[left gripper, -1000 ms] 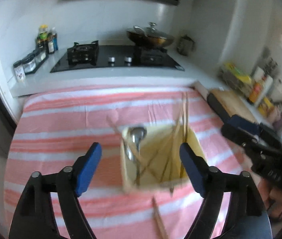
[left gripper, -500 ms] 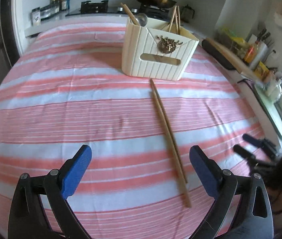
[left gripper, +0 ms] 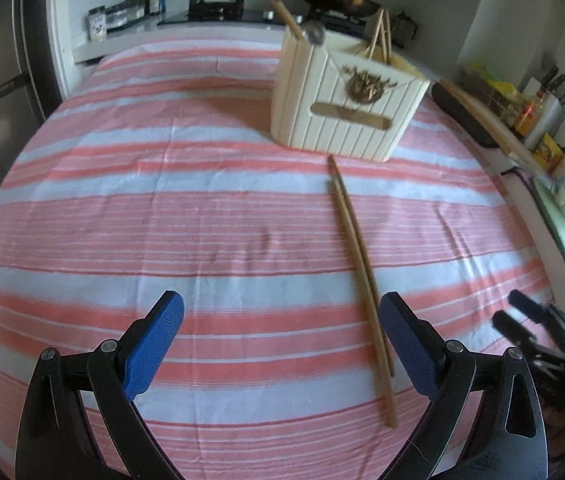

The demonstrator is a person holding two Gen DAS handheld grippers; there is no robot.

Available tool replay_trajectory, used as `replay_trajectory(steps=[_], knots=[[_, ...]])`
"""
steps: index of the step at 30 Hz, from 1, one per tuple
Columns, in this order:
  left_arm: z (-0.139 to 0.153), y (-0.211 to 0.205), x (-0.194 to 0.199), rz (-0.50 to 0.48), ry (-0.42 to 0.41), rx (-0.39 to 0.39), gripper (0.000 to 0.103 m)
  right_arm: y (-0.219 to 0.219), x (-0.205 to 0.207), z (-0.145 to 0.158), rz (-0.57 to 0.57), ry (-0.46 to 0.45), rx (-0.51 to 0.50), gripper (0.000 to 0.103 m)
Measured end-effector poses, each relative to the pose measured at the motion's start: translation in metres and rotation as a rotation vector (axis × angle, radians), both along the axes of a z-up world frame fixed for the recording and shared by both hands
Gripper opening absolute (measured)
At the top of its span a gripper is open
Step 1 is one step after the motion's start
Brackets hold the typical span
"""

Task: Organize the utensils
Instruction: 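Move both open tools back over the last two wooden chopsticks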

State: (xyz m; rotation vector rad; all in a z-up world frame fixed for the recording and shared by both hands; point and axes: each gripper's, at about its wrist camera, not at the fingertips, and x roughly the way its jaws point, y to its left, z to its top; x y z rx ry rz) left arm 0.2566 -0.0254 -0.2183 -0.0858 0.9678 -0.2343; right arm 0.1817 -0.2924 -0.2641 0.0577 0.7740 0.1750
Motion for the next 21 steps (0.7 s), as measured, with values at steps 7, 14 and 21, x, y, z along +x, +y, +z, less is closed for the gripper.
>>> replay_trajectory(steps=[7,14,21], knots=[[-0.015,-0.031,0.014,-0.067,-0.005,0.037,0.099,-0.006,0.003,-0.004,-0.023,0.015,0.038,0.06],[-0.032,-0.056,0.031,-0.054,-0.002,0.136,0.099,-0.004,0.002,0.0,-0.015,0.007,0.032,0.06],[-0.042,-0.052,0.036,-0.003,0.004,0.179,0.1,-0.01,-0.001,0.005,-0.028,-0.001,0.027,0.06]])
